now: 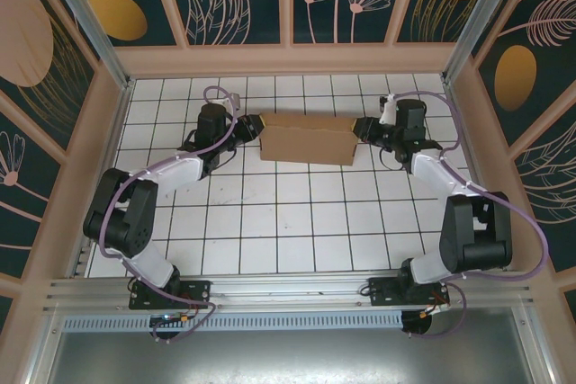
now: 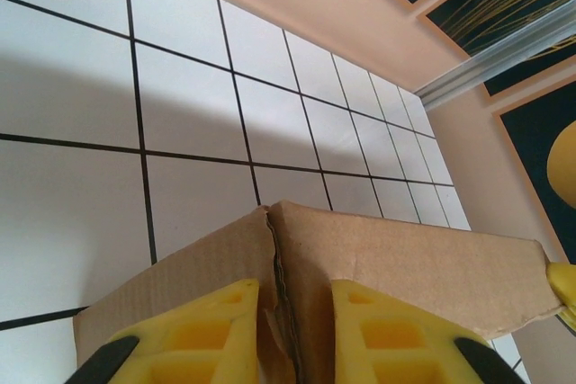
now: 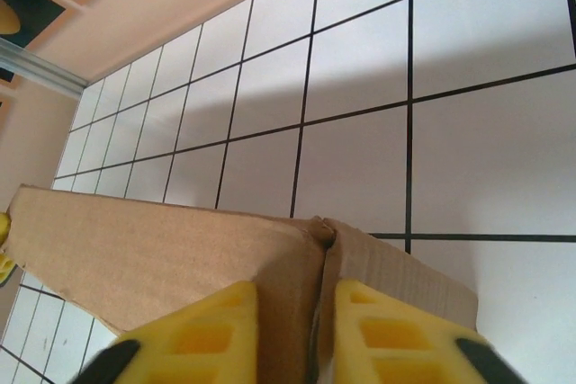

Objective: Fold the paper box

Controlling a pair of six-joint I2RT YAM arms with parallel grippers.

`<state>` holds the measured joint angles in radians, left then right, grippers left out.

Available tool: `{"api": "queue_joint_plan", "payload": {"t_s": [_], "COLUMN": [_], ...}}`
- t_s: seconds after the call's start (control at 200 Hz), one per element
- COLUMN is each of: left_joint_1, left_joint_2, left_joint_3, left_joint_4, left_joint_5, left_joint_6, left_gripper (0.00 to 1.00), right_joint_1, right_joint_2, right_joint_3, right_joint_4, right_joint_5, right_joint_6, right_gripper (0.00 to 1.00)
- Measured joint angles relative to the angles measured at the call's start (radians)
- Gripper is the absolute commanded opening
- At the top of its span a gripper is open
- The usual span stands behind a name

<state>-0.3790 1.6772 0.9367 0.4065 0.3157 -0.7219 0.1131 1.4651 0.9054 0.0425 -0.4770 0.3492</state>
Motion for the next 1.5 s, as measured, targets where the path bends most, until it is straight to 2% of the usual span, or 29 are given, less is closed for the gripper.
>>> {"api": "queue_joint_plan", "payload": {"t_s": [0.16, 0.285, 0.33, 0.375, 0.39, 0.43, 0.505, 0.571, 0.691, 0.711, 0.866, 1.046, 1.201, 1.341, 1.501], "left_joint_1": [0.002, 0.002, 0.002, 0.003, 0.003, 0.003, 0.003, 0.006, 0.006, 0.005, 0.001, 0.000, 0.021, 0.060, 0.065], "left_joint_2": [0.017, 0.021, 0.021, 0.021, 0.021, 0.020, 0.016, 0.016, 0.010, 0.005, -0.023, -0.058, -0.113, -0.126, -0.126], "left_joint_3": [0.000, -0.002, -0.002, -0.002, -0.002, -0.002, 0.002, 0.011, 0.042, 0.047, 0.088, 0.120, 0.097, 0.060, 0.035], "left_joint_4": [0.038, 0.050, 0.051, 0.051, 0.051, 0.050, 0.029, -0.010, -0.097, -0.113, -0.250, -0.324, -0.332, -0.332, -0.330], "left_joint_5": [0.017, 0.021, 0.022, 0.025, 0.026, 0.027, 0.027, 0.023, 0.019, 0.020, 0.009, -0.038, -0.063, -0.063, -0.062], "left_joint_6": [0.000, 0.000, 0.000, 0.000, 0.000, 0.000, 0.013, 0.018, 0.027, 0.034, 0.064, 0.094, 0.093, 0.089, 0.088], "left_gripper": [0.06, 0.05, 0.07, 0.17, 0.21, 0.32, 0.53, 0.65, 0.77, 0.81, 0.98, 0.99, 0.99, 0.99, 0.99], "right_joint_1": [-0.014, -0.016, -0.018, -0.018, -0.018, -0.018, -0.018, -0.018, -0.018, -0.016, 0.001, 0.026, 0.032, 0.066, 0.198], "right_joint_2": [0.000, 0.002, 0.002, 0.002, 0.002, 0.002, -0.004, -0.014, -0.033, -0.036, -0.049, -0.049, -0.047, 0.003, 0.119], "right_joint_3": [-0.017, -0.018, -0.018, -0.017, -0.016, -0.015, -0.014, -0.014, -0.014, -0.014, -0.013, 0.050, 0.168, 0.294, 0.411], "right_joint_4": [0.035, 0.041, 0.041, 0.040, 0.040, 0.038, 0.030, 0.014, -0.024, -0.032, -0.060, -0.134, -0.184, -0.205, -0.270], "right_joint_5": [-0.015, -0.021, -0.023, -0.025, -0.026, -0.028, -0.030, -0.027, -0.018, -0.015, 0.021, 0.113, 0.157, 0.152, 0.066], "right_joint_6": [0.002, 0.002, 0.001, 0.001, 0.001, 0.000, -0.006, -0.016, -0.040, -0.039, -0.064, -0.178, -0.335, -0.468, -0.722], "right_gripper": [0.00, 0.00, 0.02, 0.11, 0.20, 0.31, 0.44, 0.57, 0.68, 0.70, 0.76, 0.91, 0.93, 0.93, 0.99]}}
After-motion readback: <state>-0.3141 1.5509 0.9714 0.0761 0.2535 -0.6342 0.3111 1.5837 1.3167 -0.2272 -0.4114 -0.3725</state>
